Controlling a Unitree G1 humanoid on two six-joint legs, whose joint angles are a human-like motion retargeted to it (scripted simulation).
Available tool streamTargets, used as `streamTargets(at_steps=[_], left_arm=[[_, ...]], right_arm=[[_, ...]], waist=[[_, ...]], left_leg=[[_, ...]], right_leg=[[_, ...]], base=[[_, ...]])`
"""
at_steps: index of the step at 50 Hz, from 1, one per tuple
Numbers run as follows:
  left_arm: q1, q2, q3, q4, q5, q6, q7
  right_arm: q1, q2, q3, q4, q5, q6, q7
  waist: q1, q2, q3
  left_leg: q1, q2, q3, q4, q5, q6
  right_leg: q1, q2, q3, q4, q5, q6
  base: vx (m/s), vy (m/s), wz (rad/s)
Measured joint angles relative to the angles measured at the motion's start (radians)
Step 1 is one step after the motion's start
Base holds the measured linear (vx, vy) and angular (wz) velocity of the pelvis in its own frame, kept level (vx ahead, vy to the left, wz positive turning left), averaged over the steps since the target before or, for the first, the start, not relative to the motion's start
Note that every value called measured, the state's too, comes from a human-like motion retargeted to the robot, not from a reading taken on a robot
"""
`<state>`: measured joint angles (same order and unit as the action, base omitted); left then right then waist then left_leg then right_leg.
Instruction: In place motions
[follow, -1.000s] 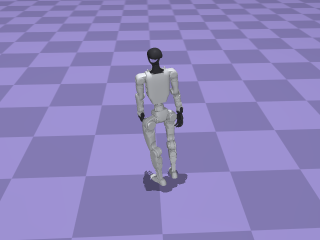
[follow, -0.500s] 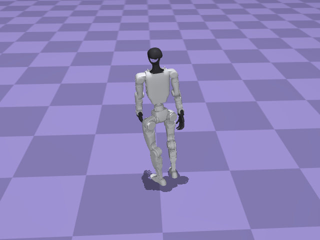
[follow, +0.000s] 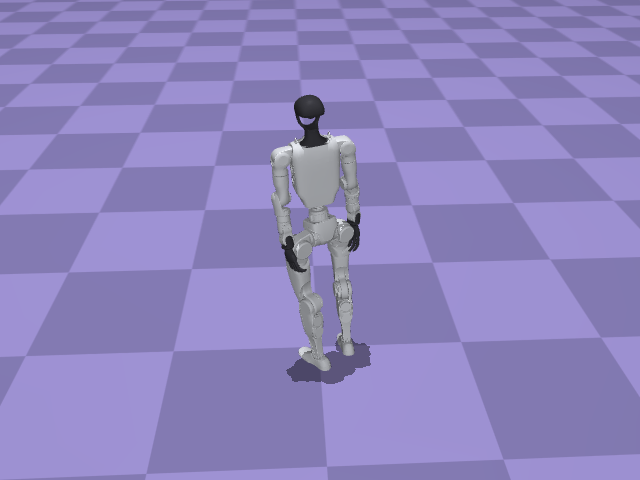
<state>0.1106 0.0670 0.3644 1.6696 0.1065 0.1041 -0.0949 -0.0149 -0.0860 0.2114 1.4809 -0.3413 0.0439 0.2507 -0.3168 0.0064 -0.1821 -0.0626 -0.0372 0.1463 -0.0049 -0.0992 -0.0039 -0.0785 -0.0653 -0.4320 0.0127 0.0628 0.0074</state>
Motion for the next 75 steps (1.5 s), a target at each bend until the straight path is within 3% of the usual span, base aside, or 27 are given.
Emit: streamTargets(at_steps=[7, 20, 32, 41, 53, 60, 64, 68, 75], left_arm=[[-0.106, 0.020, -0.108, -0.094, 0.090, -0.027, -0.025], [-0.208, 0.018, -0.159, -0.125, 0.071, -0.023, -0.105], [-0.168, -0.010, -0.166, -0.089, 0.164, -0.014, -0.140], [-0.085, 0.023, -0.137, -0.033, 0.201, 0.005, -0.089], [-0.020, 0.043, -0.075, -0.018, 0.190, 0.017, -0.105], [-0.016, 0.022, -0.076, -0.038, 0.187, 0.016, -0.109], [-0.028, 0.006, -0.083, -0.095, 0.167, -0.003, -0.088], [-0.056, 0.001, -0.097, -0.158, 0.159, -0.021, -0.080], [-0.080, -0.003, -0.091, -0.222, 0.104, -0.078, -0.070]], right_arm=[[0.052, -0.062, -0.105, 0.219, 0.045, 0.074, -0.086], [0.110, -0.087, -0.236, 0.157, 0.086, 0.070, -0.087], [0.073, -0.026, -0.180, 0.072, 0.070, 0.062, -0.001], [0.049, -0.018, -0.094, 0.024, -0.074, 0.063, -0.002], [0.068, -0.020, -0.133, 0.076, 0.022, 0.065, -0.001], [0.066, -0.018, -0.142, 0.098, 0.061, 0.067, 0.001], [0.049, -0.024, -0.126, 0.097, 0.049, 0.066, 0.004], [0.031, -0.039, -0.113, 0.094, 0.028, 0.062, 0.005], [0.010, -0.066, -0.106, 0.116, 0.030, 0.066, -0.014]], waist=[[-0.007, 0.003, -0.008], [-0.060, 0.032, -0.006], [-0.054, 0.051, -0.002], [-0.157, 0.073, 0.003], [-0.048, 0.052, -0.018], [-0.050, 0.052, -0.029], [-0.066, 0.036, -0.010], [-0.051, 0.004, 0.013], [0.025, 0.020, 0.104]], left_leg=[[-0.017, 0.005, 0.003, 0.002, 0.003, -0.001], [-0.009, 0.026, 0.057, -0.003, -0.001, -0.006], [0.007, 0.024, 0.064, -0.011, -0.005, -0.007], [-0.001, 0.014, -0.045, -0.011, 0.008, -0.009], [0.005, 0.045, 0.036, 0.003, -0.013, -0.036], [-0.008, 0.074, 0.041, 0.071, -0.049, -0.050], [-0.055, 0.081, 0.039, 0.207, -0.036, -0.031], [-0.146, 0.053, 0.043, 0.399, -0.018, 0.049], [-0.275, 0.032, 0.080, 0.236, 0.010, 0.020]], right_leg=[[-0.013, 0.001, 0.003, 0.000, 0.001, 0.001], [-0.035, 0.021, 0.053, -0.001, 0.016, -0.004], [-0.037, 0.023, 0.059, 0.002, 0.019, -0.011], [-0.027, 0.030, -0.054, -0.014, 0.023, -0.037], [-0.005, 0.074, 0.026, -0.022, -0.005, -0.056], [-0.010, 0.080, 0.036, -0.001, -0.022, -0.051], [-0.015, 0.056, 0.032, 0.021, -0.024, -0.042], [-0.012, 0.019, 0.046, 0.034, -0.018, -0.034], [0.034, 0.064, 0.080, 0.044, -0.020, -0.054]], base=[[0.00, 0.00, 0.00], [-0.06, 0.05, -0.20], [-0.02, 0.04, -0.02], [-0.02, 0.05, 0.59], [-0.04, 0.04, -0.34], [-0.08, 0.08, -0.05], [-0.12, 0.12, 0.17], [-0.13, 0.13, -0.09], [-0.10, 0.13, -0.33]])
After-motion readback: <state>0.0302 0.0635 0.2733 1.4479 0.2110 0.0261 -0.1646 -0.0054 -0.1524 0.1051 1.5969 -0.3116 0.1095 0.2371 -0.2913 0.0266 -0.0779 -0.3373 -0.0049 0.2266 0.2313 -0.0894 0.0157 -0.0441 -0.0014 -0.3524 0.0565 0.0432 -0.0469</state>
